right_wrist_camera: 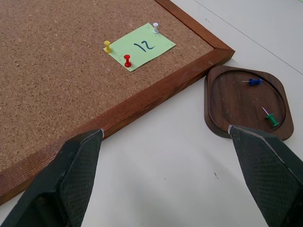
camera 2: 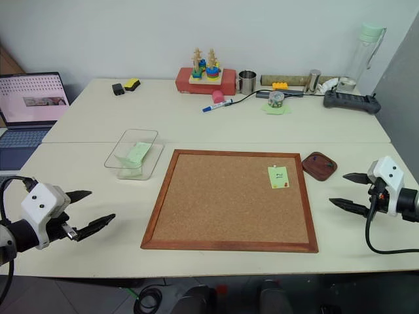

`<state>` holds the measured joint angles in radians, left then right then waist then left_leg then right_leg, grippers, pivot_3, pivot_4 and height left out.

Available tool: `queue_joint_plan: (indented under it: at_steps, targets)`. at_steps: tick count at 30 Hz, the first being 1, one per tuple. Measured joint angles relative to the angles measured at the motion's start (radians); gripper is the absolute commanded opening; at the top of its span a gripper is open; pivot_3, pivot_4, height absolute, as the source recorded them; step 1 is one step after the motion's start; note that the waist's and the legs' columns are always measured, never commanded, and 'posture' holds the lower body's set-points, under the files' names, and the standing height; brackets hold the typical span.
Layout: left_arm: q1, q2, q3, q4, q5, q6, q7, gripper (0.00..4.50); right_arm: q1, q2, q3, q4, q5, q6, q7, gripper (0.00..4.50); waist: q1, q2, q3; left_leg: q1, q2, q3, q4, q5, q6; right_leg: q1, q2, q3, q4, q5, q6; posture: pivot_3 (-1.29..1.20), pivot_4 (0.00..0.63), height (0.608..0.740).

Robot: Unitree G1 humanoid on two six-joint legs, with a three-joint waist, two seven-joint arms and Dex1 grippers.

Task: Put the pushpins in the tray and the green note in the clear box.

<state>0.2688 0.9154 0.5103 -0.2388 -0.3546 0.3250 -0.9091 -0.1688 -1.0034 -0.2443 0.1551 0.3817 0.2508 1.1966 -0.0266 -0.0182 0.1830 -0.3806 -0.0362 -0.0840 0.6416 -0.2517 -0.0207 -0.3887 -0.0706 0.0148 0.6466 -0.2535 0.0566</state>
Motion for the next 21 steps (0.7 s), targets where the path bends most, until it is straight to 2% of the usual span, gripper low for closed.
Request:
queue_joint_plan:
  at_steps: [21]
  targets:
    - [0.032, -0.004, 0.008, -0.028, -0.006, 0.061, -0.006, 4.50, -0.020, 0.000, 0.000, 0.006, -0.006, -0.002, 0.001, 4.46, 0.000, 0.000, 0.000, 0.000, 0.000, 0.000, 0.000, 0.000, 0.000, 0.000, 0.000, 0.000, 0.000, 0.000, 0.000, 0.00, 0.150, 0.740]
